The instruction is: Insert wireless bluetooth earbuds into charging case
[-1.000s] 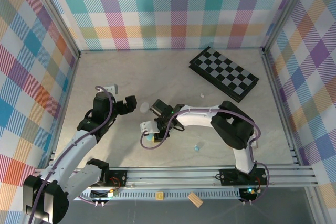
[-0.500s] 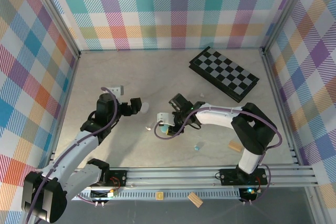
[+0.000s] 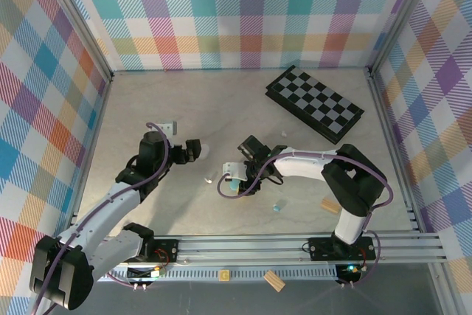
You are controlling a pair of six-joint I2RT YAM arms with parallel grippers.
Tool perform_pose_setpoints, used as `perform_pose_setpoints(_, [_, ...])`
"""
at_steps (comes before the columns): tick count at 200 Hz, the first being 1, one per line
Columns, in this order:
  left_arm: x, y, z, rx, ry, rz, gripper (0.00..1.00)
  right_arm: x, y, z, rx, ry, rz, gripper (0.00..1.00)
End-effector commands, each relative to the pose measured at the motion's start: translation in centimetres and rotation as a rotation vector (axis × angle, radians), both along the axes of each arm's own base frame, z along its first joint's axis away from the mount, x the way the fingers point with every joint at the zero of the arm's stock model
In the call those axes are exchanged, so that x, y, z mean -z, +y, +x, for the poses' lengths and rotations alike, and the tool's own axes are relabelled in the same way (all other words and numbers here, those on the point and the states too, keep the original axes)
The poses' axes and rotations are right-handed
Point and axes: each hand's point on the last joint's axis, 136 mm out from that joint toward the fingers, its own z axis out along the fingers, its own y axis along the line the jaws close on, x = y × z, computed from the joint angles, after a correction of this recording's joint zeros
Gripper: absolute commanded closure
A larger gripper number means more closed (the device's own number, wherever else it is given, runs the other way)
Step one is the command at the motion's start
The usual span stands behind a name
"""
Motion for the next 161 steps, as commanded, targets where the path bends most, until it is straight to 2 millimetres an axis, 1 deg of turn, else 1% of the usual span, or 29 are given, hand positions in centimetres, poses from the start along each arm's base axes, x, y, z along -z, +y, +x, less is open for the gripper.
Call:
perform_pose_setpoints(1, [-2.3, -0.1, 0.5, 0.004, -0.06, 0.009, 0.0, 0.1, -0.2, -0.4, -0.033, -0.006, -0.021, 0.47])
perform_pose_setpoints(22, [-2.4, -0.3, 0.7, 0.008, -0.06, 0.007, 0.0, 0.2, -0.3, -0.4, -0.035, -0.001, -0.028, 0.43])
perform_pose_setpoints(38, [-2.5, -0.4, 0.7, 0.012, -0.057, 0.006, 0.0, 0.2, -0.4, -0.5, -0.035, 0.001, -0.033, 0.44])
perform_pose_setpoints(74, [-2.4, -0.4, 0.8, 0.01, -0.054, 0.007, 0.0, 0.4, -0.7, -0.6, -0.04, 0.006, -0.053, 0.5])
perform_pose_setpoints(92, [-2.3, -0.4, 0.8, 0.009, -0.053, 0.006, 0.0, 0.3, -0.5, -0.7, -0.041, 0.015, -0.045, 0.57])
perform_pose_setpoints(118, [-2.2, -0.4, 0.7, 0.012, -0.052, 0.005, 0.0, 0.2, -0.3, -0.8, -0.042, 0.026, -0.038, 0.62])
perform_pose_setpoints(143, [-2.2, -0.6, 0.6, 0.026, -0.058, 0.008, 0.0, -0.6, -0.3, -0.7, -0.035, 0.02, -0.021, 0.63])
perform_pose_setpoints(161, [-2.5, -1.6, 0.6, 0.08, -0.087, 0.001, 0.0, -2.0, -0.2, -0.6, -0.016, 0.025, 0.022, 0.64])
